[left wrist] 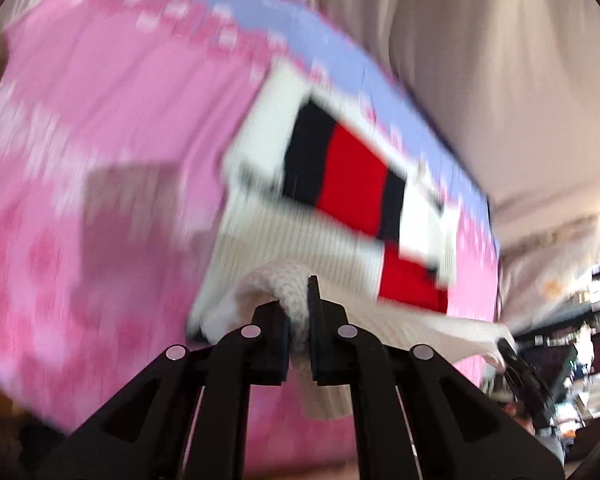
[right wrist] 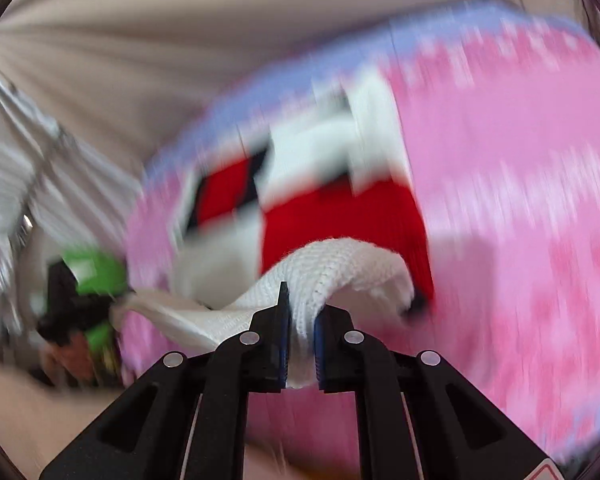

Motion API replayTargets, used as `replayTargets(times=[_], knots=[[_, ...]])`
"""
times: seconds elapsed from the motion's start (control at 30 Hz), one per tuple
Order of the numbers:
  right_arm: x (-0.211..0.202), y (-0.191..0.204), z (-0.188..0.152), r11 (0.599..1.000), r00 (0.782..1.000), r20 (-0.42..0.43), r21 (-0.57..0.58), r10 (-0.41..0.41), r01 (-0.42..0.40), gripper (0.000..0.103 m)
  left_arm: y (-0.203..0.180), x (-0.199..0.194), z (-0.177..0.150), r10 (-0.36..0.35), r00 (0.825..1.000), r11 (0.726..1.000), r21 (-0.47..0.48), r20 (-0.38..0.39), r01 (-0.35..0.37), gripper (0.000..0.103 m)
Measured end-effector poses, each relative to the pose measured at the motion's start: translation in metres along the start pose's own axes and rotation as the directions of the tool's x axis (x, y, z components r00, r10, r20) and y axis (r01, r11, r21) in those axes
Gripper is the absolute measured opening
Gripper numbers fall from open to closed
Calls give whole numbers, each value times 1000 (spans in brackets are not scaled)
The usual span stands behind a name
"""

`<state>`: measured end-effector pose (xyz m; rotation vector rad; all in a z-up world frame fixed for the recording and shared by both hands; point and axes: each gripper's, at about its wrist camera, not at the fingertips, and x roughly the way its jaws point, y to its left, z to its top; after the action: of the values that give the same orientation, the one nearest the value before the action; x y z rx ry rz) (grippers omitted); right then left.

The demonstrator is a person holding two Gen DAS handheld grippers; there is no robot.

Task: Fold small clothes
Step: 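Lower the folded hem onto the sweater and open the right gripper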

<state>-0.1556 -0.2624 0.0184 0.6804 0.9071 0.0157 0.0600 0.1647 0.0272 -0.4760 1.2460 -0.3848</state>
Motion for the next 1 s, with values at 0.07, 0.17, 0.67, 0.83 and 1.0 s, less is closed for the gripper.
replayTargets(times=[0.07,0.17,0.67,0.83,1.0], knots=[[14,1,34,1000,996,90,7,6,-7,9,5,10,28,3,999,1000,-11,41,-2,6],[38,-7,67,999,989,146,45,-1,-6,9,-8,31,67,24,995,999,-27,102,-21,6],[131,-54,161,967,992,113,252,-58,28,10,-42,128,137,178,976,984,-51,124,-173,12],[112,-52,171,975,970,205,201,-132,90,41,-31,105,129,188,956,982,-32,225,-185,50],[85,-58,139,974,954,226,153,-199,167,55,-33,84,109,178,950,964,149,257,-221,66]])
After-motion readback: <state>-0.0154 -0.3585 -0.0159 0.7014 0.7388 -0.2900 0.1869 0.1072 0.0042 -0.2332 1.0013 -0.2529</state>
